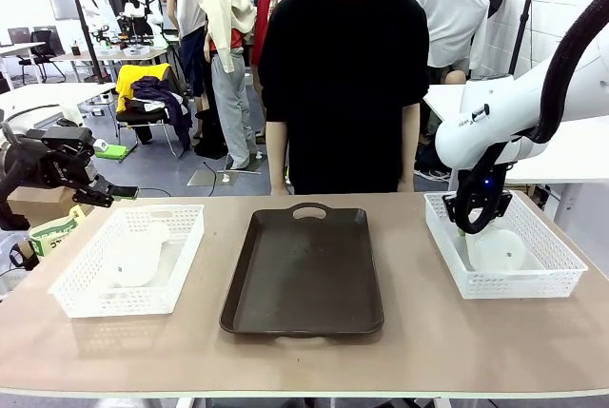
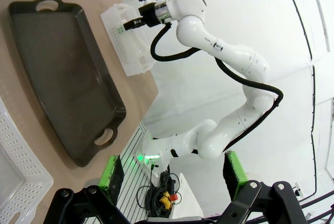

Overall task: Prepare the laboratory tools.
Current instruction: Pick up the Big flask that the person points to, then while moving the picked Big flask to the Handle tray indicated by the person, stop as directed by the person.

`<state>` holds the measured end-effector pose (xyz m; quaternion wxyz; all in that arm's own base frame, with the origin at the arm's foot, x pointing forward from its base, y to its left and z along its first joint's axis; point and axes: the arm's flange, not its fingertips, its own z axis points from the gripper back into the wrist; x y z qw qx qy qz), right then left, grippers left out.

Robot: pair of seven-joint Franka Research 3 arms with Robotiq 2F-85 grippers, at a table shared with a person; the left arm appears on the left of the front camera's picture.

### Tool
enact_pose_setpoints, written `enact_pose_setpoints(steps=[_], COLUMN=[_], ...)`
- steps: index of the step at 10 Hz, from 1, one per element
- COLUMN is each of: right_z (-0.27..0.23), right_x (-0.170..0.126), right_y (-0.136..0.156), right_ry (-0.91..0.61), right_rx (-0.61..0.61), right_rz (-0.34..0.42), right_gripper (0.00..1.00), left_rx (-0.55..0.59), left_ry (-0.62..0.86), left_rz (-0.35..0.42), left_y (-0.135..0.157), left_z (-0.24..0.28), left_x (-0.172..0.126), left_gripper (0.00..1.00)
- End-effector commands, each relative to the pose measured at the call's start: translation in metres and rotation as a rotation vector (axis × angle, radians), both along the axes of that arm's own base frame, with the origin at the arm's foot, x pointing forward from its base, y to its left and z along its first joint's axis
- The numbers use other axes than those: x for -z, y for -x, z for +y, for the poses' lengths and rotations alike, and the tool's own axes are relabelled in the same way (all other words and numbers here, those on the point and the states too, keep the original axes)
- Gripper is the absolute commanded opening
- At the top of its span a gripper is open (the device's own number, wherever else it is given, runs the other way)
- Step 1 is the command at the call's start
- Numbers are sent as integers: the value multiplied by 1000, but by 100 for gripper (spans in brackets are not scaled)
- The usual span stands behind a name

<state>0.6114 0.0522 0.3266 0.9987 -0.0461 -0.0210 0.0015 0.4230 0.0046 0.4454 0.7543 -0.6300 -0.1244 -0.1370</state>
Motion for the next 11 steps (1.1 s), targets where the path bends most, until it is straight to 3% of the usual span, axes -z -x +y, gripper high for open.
enact_pose_setpoints(steps=[1, 11], right_z=[2, 2], right_x=[2, 2], right_y=[0, 0], right_ry=[-1, -1], right_rx=[-12, -12], right_rz=[3, 3], right_gripper=[0, 0], left_rx=[-1, -1], left_ry=[9, 9], left_rz=[-1, -1], left_y=[1, 1], left_z=[1, 1], left_x=[-2, -2], left_gripper=[100, 100])
